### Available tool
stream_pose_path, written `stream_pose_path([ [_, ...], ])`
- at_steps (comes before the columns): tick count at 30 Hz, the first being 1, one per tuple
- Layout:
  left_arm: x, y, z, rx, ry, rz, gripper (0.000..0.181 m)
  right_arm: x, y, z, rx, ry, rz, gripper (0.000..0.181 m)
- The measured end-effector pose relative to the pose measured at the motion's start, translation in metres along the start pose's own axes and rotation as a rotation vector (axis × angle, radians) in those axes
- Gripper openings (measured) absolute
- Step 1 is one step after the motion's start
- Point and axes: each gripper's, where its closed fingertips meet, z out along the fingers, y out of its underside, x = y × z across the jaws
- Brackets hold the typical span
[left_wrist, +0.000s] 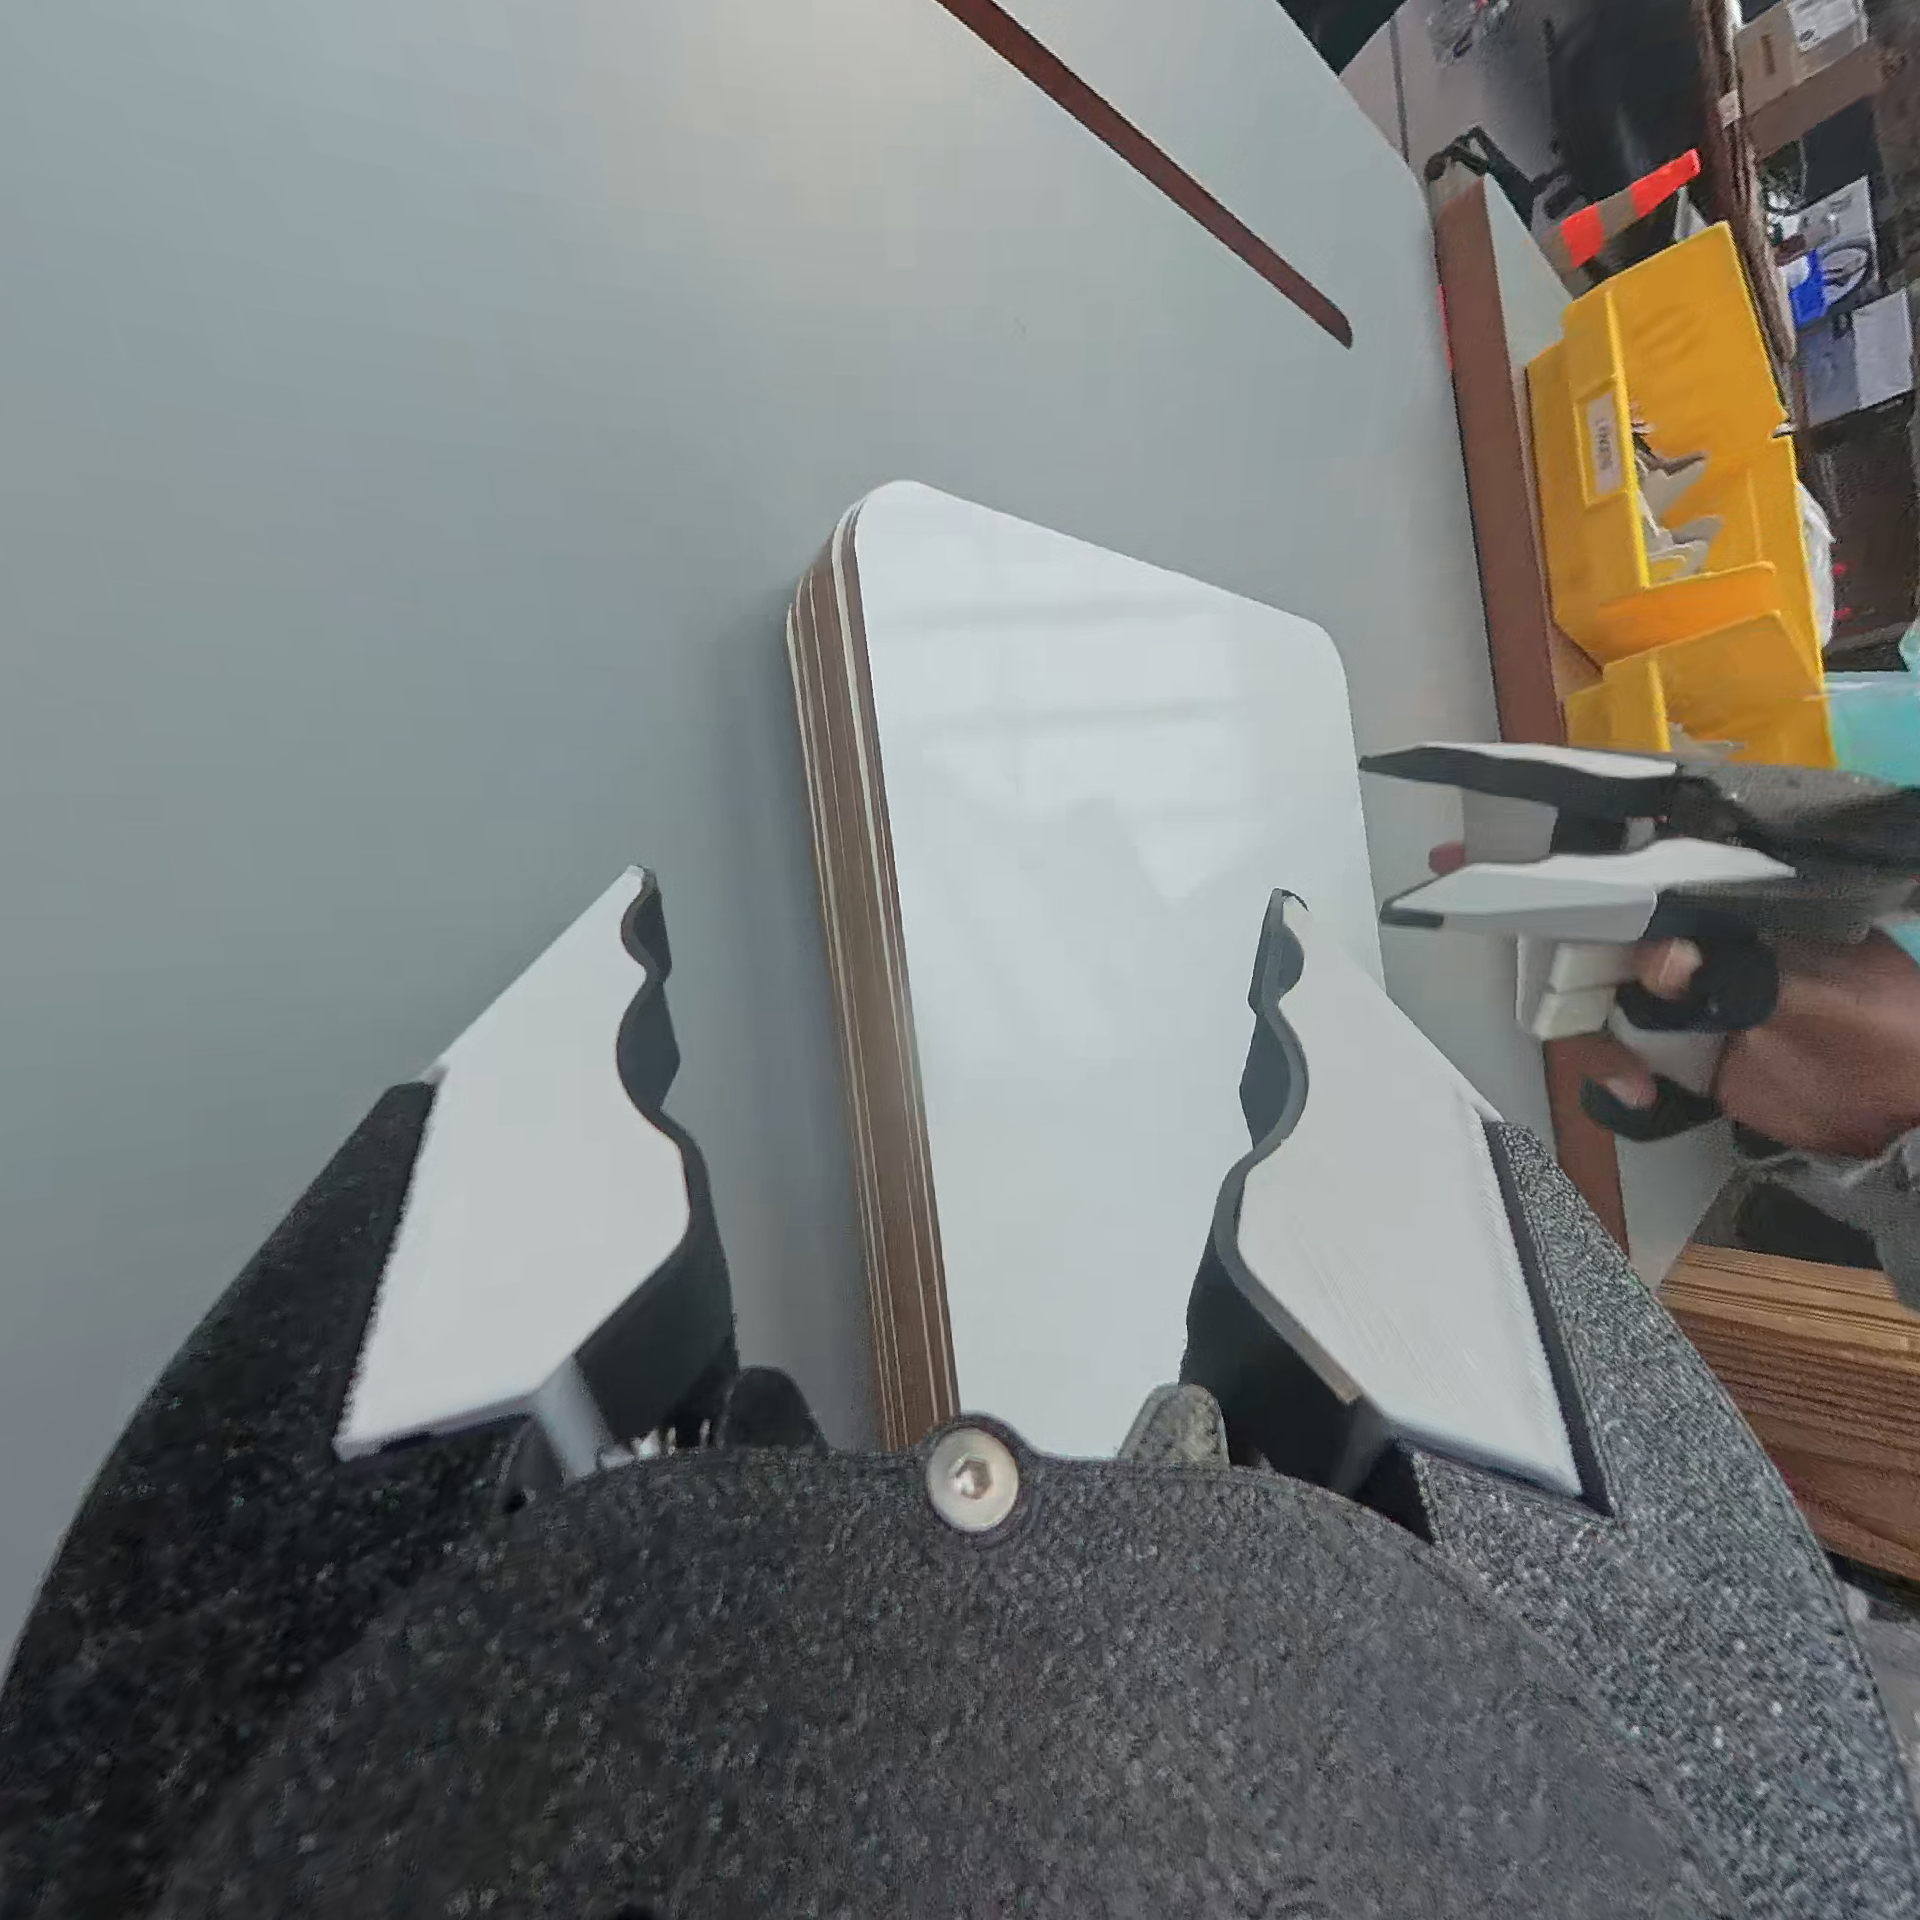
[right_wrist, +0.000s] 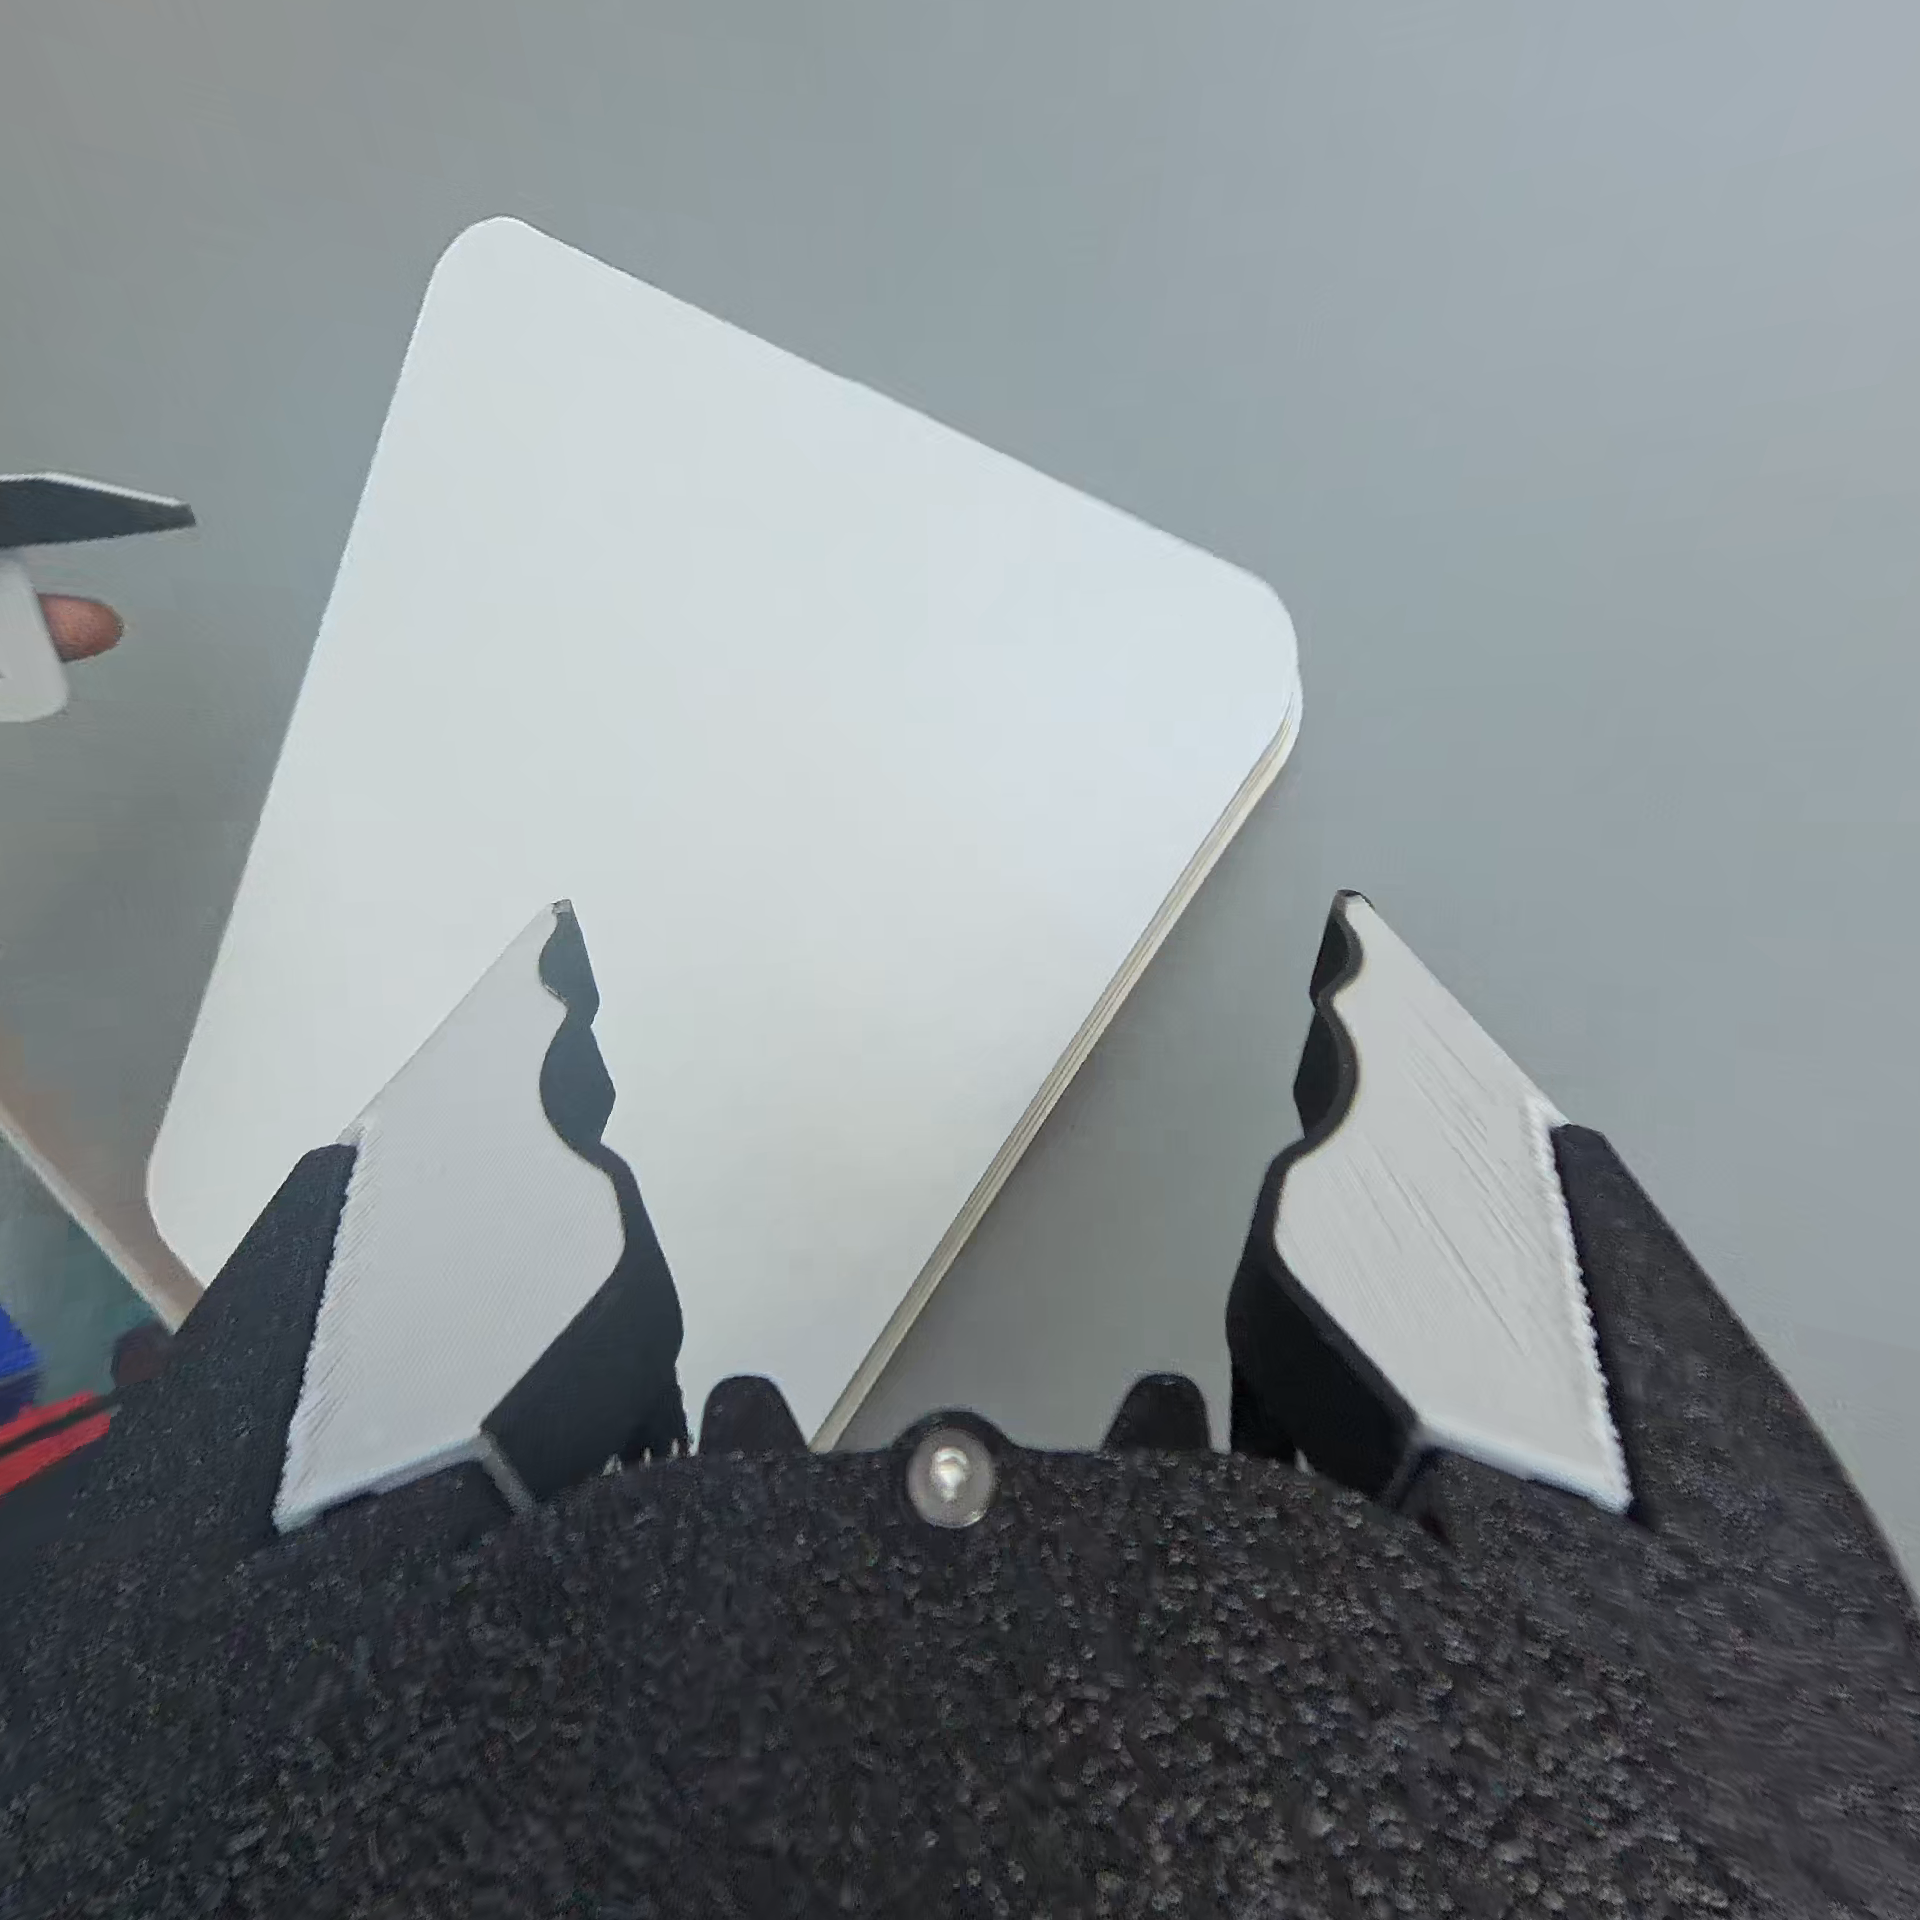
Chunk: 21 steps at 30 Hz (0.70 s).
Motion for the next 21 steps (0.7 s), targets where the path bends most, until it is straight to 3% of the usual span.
stream_pose_path([
  [3, 0.001, -0.015, 0.04, -0.094, -0.026, -0.02, 0.112, -0.01, 0.015, 0.011, 0.006, -0.009, 0.089, 0.136],
  [8, 0.002, -0.01, 0.076, -0.252, -0.095, 0.062, 0.109, -0.015, 0.018, 0.032, -0.055, 0.005, 0.125, 0.139],
  [21, 0.006, -0.003, 0.088, -0.348, -0.217, 0.102, 0.1, -0.024, 0.024, 0.039, -0.14, 0.03, 0.041, 0.153],
])
